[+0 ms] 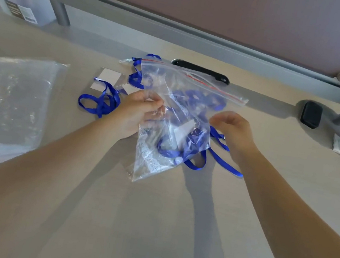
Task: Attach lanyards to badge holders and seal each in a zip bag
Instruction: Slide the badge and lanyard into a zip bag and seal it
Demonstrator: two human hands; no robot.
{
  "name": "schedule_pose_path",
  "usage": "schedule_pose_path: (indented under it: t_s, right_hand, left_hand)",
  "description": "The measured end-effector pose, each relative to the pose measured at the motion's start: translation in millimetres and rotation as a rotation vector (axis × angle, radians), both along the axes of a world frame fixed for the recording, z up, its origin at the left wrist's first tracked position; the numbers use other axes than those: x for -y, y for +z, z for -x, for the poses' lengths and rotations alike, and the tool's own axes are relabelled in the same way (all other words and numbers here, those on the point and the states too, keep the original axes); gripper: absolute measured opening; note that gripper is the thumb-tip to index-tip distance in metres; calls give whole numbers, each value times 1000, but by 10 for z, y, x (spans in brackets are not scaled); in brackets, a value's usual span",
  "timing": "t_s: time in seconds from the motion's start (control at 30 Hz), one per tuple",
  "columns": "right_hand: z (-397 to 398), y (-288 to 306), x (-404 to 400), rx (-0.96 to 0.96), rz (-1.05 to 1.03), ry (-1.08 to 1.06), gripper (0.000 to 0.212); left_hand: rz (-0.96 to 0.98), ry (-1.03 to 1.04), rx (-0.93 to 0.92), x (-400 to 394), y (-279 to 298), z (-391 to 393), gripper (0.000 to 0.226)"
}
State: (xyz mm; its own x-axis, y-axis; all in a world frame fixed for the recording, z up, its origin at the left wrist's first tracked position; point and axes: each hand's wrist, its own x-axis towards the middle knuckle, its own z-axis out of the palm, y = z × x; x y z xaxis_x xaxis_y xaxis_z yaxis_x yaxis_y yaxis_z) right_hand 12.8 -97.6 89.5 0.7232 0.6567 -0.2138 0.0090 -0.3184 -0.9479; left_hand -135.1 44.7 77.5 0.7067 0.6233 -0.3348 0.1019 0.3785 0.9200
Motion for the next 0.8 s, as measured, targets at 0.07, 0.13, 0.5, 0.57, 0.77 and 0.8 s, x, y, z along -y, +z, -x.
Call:
schedule_pose_path:
  t_s: [0.07,0.13,0.5,0.57,0.77,0.8]
  right_hand:
    - [-4,-37,-27,0,-50,-21,25]
    - [-8,-40,-22,6,-94,-49,24]
    - [-101,49,376,300,-271,-178,24]
    - [-80,35,479,290,-320,-211,23]
    - [143,113,983,344,-526,-315,22]
    - [208,146,1091,360,-565,-342,23]
  left_hand:
    - [27,16,16,-4,2,7,20]
    - [11,32,11,-2,22,12,18]
    - [-414,113,39,242,209,-243,18]
    - [-454,112,68,341,212,-265,19]
    - [-552,74,265,711,273,-218,25]
    - [-571,67,303,801,308,-191,27]
